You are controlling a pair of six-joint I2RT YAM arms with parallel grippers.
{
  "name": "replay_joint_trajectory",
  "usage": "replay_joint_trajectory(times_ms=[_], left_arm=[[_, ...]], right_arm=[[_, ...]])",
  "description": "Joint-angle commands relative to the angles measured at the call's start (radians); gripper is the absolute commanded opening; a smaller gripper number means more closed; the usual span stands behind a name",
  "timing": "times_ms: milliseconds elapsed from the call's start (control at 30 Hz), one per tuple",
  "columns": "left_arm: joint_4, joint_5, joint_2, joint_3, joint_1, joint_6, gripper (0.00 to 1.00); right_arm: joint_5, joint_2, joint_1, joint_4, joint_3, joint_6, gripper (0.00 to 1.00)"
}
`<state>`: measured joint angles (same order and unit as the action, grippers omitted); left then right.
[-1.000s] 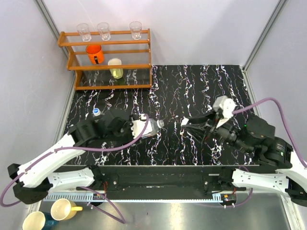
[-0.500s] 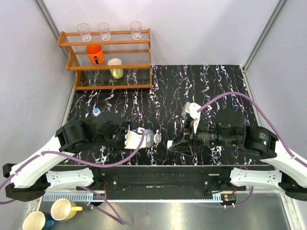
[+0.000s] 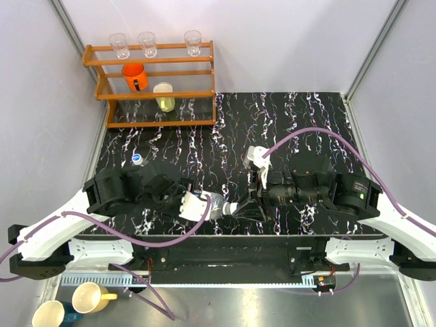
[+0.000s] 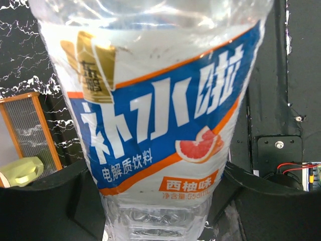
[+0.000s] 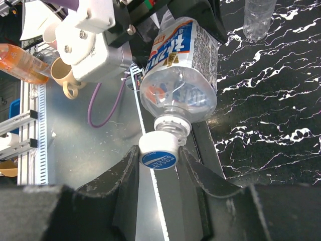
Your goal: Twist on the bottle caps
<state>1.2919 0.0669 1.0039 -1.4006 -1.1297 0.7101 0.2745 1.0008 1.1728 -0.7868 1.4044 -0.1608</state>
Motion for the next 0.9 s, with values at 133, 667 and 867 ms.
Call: replay_joint_trajectory(times_ms=[133,667,867], left_arm=[[-0.034,-0.004,0.033,-0.078,-0.013,-0.027,0.56],[-0.051,-0.019,0.041,-0.078,-0.012,-0.078,0.54],[-0.054,-0.03,0.039,-0.077,-0.013,-0.084,0.54]], right_arm=[[-0.004,0.004,0.007,0.012,0.035,0.02,0.18],[-0.115,-0.022,0.007,0.024,0.01,0.041,0.17],[-0.092,-0.008,0.007,0.029,0.005,0.043,0.17]])
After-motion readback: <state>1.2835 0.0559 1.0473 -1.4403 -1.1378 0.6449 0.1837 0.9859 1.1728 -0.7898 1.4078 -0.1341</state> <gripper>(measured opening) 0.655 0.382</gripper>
